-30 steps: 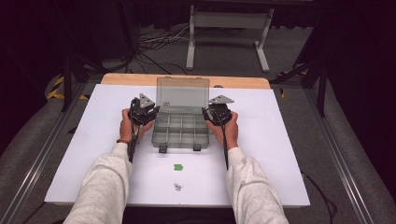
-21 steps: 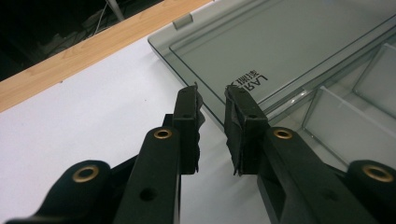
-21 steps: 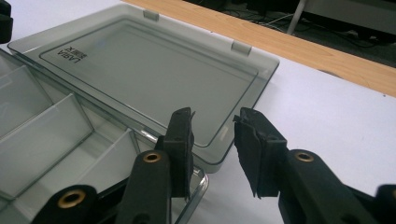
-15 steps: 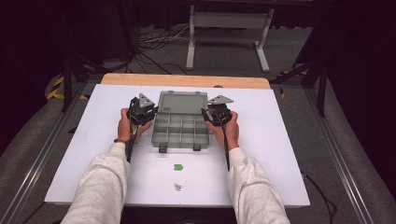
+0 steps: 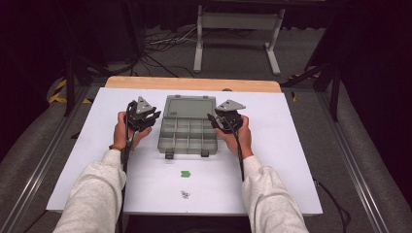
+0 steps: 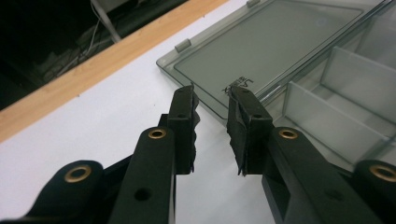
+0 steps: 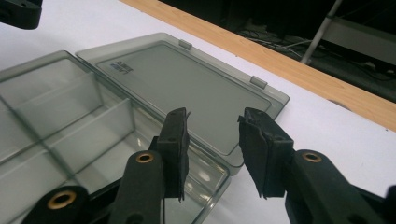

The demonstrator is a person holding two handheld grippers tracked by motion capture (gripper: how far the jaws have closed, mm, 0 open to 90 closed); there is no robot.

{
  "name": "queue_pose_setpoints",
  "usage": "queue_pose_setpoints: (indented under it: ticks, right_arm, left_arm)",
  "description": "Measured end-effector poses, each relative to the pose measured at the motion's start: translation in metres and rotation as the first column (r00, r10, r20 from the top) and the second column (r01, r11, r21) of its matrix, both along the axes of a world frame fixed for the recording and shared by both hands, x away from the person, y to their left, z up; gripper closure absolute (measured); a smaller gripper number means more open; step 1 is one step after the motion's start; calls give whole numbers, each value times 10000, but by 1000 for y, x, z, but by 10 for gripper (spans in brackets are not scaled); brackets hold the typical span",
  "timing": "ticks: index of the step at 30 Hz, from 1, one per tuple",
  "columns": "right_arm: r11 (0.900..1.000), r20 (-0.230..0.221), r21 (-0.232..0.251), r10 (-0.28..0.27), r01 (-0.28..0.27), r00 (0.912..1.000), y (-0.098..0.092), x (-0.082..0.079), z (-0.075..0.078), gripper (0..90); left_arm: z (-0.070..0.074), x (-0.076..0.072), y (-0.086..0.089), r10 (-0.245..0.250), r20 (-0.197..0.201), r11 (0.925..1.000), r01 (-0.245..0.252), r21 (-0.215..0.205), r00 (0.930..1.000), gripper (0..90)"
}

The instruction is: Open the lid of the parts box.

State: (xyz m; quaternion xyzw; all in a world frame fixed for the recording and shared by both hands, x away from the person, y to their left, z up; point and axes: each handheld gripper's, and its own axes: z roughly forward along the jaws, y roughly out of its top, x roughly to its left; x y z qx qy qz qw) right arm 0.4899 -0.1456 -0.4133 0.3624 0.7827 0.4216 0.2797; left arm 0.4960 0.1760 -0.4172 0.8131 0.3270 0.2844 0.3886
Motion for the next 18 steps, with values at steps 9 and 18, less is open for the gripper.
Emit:
queue_pose_setpoints:
  ticks: [9,18]
  right_arm:
    - [9986,332,-36,523,-522,9981,-8,-17,9,597]
    - [9968,569,-25,804,-804,9951,-21,-31,15,564]
  left_arm:
    - [10,-22,6,-803,466,9967,806,-49,9957,698]
    - [18,-46,10,-1666,1067,9847,1711,-343,9802,648]
